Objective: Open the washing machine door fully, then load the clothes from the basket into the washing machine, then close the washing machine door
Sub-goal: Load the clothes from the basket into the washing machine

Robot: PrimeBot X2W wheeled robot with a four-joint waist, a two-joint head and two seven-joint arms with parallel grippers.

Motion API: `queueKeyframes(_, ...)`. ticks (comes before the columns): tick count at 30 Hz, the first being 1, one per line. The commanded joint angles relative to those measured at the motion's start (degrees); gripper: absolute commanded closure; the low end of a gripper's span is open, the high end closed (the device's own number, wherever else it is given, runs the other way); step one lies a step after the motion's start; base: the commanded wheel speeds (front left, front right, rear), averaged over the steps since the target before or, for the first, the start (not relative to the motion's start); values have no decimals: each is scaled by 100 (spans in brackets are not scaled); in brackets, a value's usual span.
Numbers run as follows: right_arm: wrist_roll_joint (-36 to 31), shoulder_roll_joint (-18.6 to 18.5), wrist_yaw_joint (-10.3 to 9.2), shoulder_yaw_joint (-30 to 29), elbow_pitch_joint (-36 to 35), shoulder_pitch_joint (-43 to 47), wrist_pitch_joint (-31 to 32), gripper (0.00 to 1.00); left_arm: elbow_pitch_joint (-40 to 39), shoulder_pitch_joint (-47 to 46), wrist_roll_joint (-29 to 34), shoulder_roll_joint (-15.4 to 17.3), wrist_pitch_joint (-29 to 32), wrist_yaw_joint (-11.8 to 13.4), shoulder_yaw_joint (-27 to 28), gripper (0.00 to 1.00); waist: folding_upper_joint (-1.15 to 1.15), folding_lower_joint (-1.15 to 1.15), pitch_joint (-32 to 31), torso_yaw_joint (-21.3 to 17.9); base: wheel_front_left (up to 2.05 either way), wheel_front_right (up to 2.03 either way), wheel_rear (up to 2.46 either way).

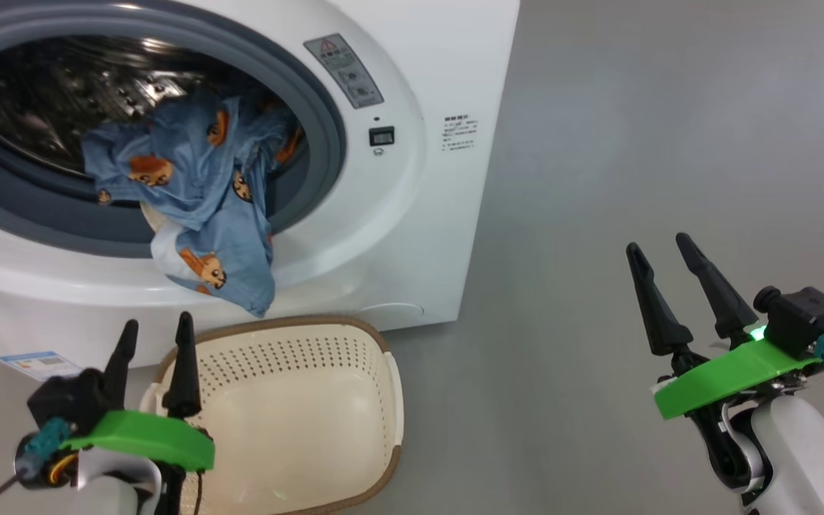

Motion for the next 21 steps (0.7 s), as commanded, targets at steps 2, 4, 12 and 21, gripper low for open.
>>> queueKeyframes(2,34,-43,32,111,-174,-213,-46,0,206,-455,-51,153,-80,-69,203,0,0,0,344,-196,0,0,0)
queueKeyframes(4,31,-44,32,95,-187,-264,-46,0,523,-680,-119,140,-70,-129,184,0,0,0,468,-234,0,0,0)
queueKeyframes(12,-13,1,32,70,-286,-448,-46,0,1928,-1643,-493,148,90,-308,130,0,0,0,956,-404,0,0,0)
queueKeyframes(21,-63,64,32,-6,-389,-614,-46,0,2970,-2576,-823,263,225,-360,-150,0,0,0,1479,-672,0,0,0)
